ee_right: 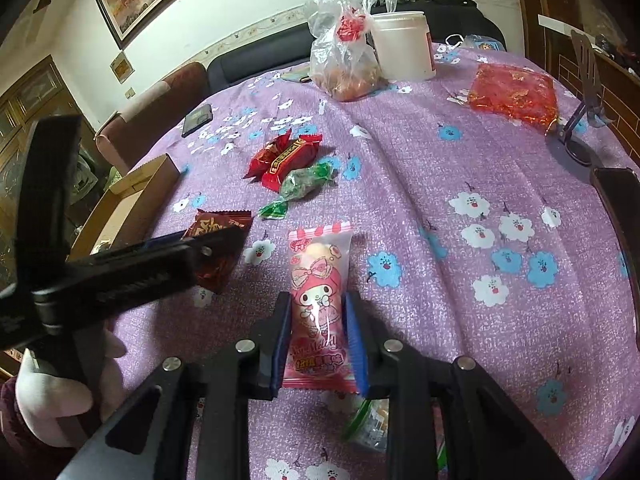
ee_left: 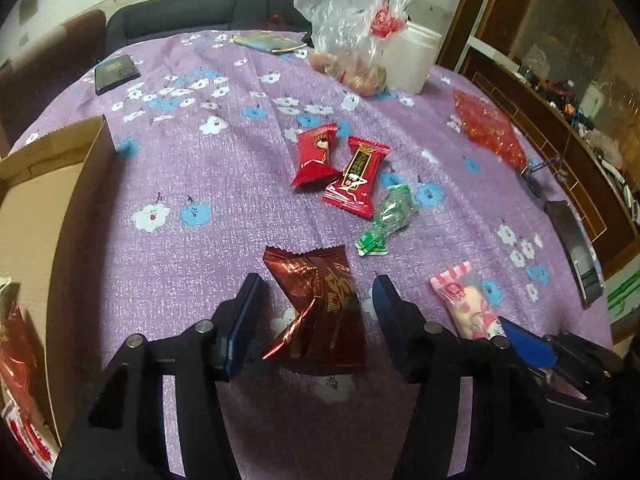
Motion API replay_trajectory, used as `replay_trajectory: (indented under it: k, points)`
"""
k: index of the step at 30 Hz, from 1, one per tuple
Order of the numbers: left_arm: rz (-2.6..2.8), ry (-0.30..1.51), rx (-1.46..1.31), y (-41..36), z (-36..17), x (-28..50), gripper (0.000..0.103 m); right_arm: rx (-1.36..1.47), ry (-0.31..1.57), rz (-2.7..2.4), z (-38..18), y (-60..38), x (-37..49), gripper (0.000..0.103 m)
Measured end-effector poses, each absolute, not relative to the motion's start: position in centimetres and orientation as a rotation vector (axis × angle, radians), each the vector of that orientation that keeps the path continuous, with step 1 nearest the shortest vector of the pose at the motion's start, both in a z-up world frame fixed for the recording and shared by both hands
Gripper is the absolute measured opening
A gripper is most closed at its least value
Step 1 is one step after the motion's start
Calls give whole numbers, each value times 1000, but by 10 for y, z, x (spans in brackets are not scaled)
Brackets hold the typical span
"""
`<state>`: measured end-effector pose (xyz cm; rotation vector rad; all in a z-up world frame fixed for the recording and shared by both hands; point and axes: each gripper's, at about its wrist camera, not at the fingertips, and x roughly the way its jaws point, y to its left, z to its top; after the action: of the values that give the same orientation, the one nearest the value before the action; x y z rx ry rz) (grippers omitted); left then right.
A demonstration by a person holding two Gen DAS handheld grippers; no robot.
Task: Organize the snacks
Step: 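Carry the brown-red bag with the left gripper while the right carries the pink candy bar toward the tray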
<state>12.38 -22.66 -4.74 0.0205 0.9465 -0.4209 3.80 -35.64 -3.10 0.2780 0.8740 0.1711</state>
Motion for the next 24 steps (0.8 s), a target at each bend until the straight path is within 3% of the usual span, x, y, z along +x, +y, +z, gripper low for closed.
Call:
replay_trajectory:
  k: [4, 6, 9, 11, 12, 13, 14, 18, 24]
  points:
    - [-489, 922, 59, -236, -52, 123, 89, 256, 872, 170, -31, -352, 38, 35]
    - [-490, 934, 130, -248, -54, 122, 97, 239, 870, 170, -31, -349, 38, 37]
    - [-481, 940, 159, -253, -56, 124, 98, 207, 867, 152, -31, -346, 38, 35]
    - [-472, 936, 158, -252, -55, 123, 93, 201, 866, 151, -32, -346, 38, 35]
    - [-451, 922, 167, -250, -53, 122, 76, 198, 866, 151, -32, -346, 38, 35]
    - [-445, 910, 181, -250, -51, 120, 51, 194, 867, 151, -32, -345, 37, 35]
    - [-437, 901, 198, -249, -50, 119, 40, 187, 869, 150, -32, -345, 37, 35]
    - [-467, 922, 151, -238, -47, 118, 38, 178, 866, 154, -30, -344, 36, 28]
    - [-515, 897, 37, -215, -28, 96, 34, 203, 813, 176, -21, -347, 29, 27]
